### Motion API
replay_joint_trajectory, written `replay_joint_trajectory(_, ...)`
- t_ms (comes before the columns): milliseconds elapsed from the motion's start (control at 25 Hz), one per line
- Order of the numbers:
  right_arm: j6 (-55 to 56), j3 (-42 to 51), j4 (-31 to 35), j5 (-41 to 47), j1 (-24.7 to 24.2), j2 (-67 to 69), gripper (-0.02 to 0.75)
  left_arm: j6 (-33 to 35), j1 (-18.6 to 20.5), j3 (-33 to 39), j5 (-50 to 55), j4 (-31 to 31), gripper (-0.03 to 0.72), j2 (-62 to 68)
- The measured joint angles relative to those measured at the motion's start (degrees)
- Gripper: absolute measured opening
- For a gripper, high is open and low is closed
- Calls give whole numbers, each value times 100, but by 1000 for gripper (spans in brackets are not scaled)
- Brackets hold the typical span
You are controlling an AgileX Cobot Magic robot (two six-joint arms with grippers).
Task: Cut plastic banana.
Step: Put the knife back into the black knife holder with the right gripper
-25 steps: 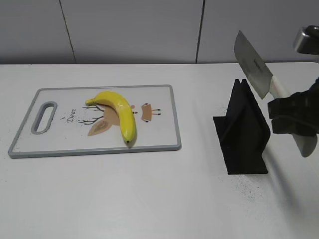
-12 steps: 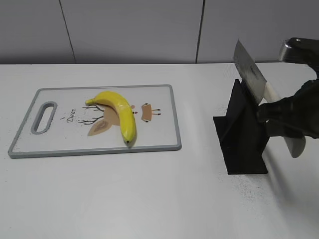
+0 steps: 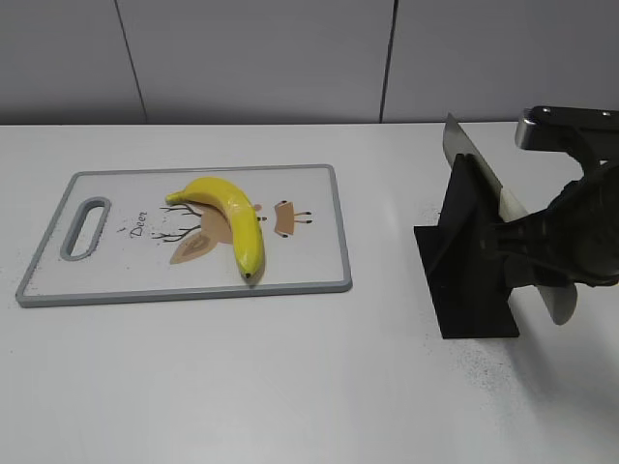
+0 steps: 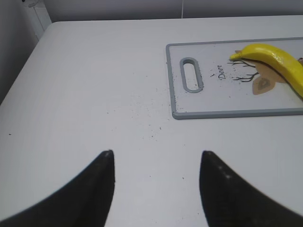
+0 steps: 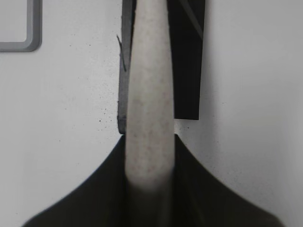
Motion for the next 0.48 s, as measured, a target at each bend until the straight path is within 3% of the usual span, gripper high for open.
replay_joint_trajectory(80,0,0,42,0,0,0,207,0,0,0,0,0,553,0)
replay_joint_trajectory(120,0,0,42,0,0,0,262,0,0,0,0,0,553,0)
replay_joint_trajectory(240,7,0,42,-1,0,0,530,0,0,0,0,0,553,0)
replay_joint_trajectory(280,7,-13,42,9,0,0,577,0,0,0,0,0,553,0)
replay_joint_trajectory(480,-17,-209,42,178,0,-54,622,1,0,0,0,0,553,0)
